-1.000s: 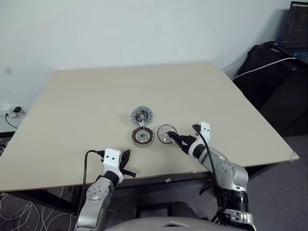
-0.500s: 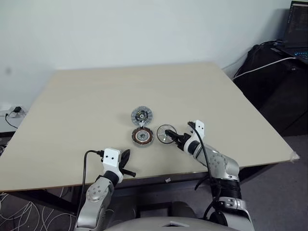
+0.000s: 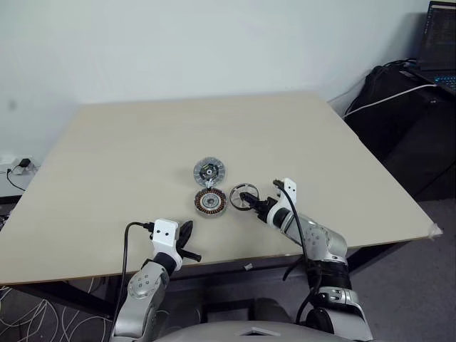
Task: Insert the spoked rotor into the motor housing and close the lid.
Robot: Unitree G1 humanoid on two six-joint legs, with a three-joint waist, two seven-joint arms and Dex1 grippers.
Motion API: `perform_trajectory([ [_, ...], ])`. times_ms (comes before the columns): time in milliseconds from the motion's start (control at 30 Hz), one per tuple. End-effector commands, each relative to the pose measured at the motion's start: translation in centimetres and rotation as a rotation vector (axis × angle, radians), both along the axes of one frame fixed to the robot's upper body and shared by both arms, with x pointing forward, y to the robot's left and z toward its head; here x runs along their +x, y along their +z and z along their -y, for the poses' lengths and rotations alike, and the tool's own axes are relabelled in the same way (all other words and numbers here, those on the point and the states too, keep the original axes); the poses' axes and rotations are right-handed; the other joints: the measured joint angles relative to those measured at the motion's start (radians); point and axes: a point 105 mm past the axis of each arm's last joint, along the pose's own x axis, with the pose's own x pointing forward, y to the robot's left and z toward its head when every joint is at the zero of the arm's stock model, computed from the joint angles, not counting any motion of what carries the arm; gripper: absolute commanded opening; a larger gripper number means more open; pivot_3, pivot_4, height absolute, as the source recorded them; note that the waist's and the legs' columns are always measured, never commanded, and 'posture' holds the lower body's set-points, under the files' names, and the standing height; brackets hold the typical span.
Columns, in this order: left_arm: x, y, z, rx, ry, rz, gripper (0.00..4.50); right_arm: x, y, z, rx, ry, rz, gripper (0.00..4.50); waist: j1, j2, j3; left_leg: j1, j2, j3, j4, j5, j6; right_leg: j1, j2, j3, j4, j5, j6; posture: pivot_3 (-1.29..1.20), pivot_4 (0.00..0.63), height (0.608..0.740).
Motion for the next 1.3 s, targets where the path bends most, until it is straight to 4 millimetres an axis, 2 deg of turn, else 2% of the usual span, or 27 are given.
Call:
perform_trajectory([
  [33,0.7,1.4,0.0,-0.006,0.005,0.060,0.00,0.7,1.6,-0.7,0.050,0.011,0.056,3.22,0.000,0.000,0.000,0.000,0.000,0.000,0.000,0.000,0.000,0.000,0.000,0.000,0.000,0.000,0.000,0.00,0.000,0.740],
  [267,0.8,1.4,0.1,-0.007,0.007,0.061,0.00,0.5,1.5,-0.7,0.042,0.009,0.053,0.92,-0.001,0.001,0.000,0.000,0.000,0.000,0.000,0.000,0.000,0.000,0.000,0.000,0.000,0.000,0.000,0.00,0.000,0.740],
  [333,0.8,1.4,0.1,-0.007,0.008,0.062,0.00,0.4,1.5,-0.7,0.042,0.007,0.054,0.43,0.000,0.002,-0.001,0.000,0.000,0.000,0.000,0.000,0.000,0.000,0.000,0.000,0.000,0.000,0.000,0.00,0.000,0.740],
  [467,0.8,1.4,0.1,-0.009,0.008,0.063,0.00,0.2,1.8,-0.6,0.065,-0.008,0.061,0.41,0.001,0.002,-0.001,0.001,0.000,0.000,0.000,0.000,0.000,0.001,0.000,0.000,0.000,0.000,0.000,0.00,0.000,0.740],
  [633,0.7,1.4,0.1,-0.013,0.012,0.062,0.00,0.7,5.1,1.3,0.214,-0.190,0.169,0.41,0.002,0.004,0.001,-0.001,0.000,0.000,-0.001,0.000,0.000,-0.001,0.000,0.000,0.000,0.000,0.000,0.00,0.000,0.740],
  [700,0.6,1.3,0.2,-0.015,0.011,0.059,0.00,0.4,5.9,1.3,0.249,-0.202,0.188,0.41,0.002,0.005,0.002,-0.001,-0.001,0.000,-0.001,0.000,0.000,-0.001,-0.001,0.000,-0.001,0.000,0.000,0.00,0.000,0.740],
  [1000,0.6,1.3,0.3,-0.019,0.001,0.054,0.00,-2.8,5.9,-3.9,0.457,0.033,0.072,0.41,-0.008,0.007,0.003,-0.001,0.001,0.000,-0.001,0.000,0.001,-0.001,0.000,0.000,0.000,-0.001,0.000,0.00,0.000,0.740],
  [1133,0.5,1.3,0.3,-0.019,0.002,0.052,0.00,-2.9,4.9,-5.9,0.475,0.084,0.023,0.41,-0.010,0.006,0.003,-0.001,0.000,0.000,0.000,0.000,0.001,-0.001,0.000,0.000,-0.001,-0.001,0.000,0.00,0.000,0.740],
  [1300,0.3,1.3,0.0,-0.015,0.007,0.048,0.00,-2.4,5.2,-7.3,0.554,0.101,0.015,0.41,-0.009,0.006,0.003,-0.001,0.000,0.000,-0.001,0.000,0.001,-0.001,0.000,0.000,-0.001,0.000,0.000,0.00,0.000,0.740],
])
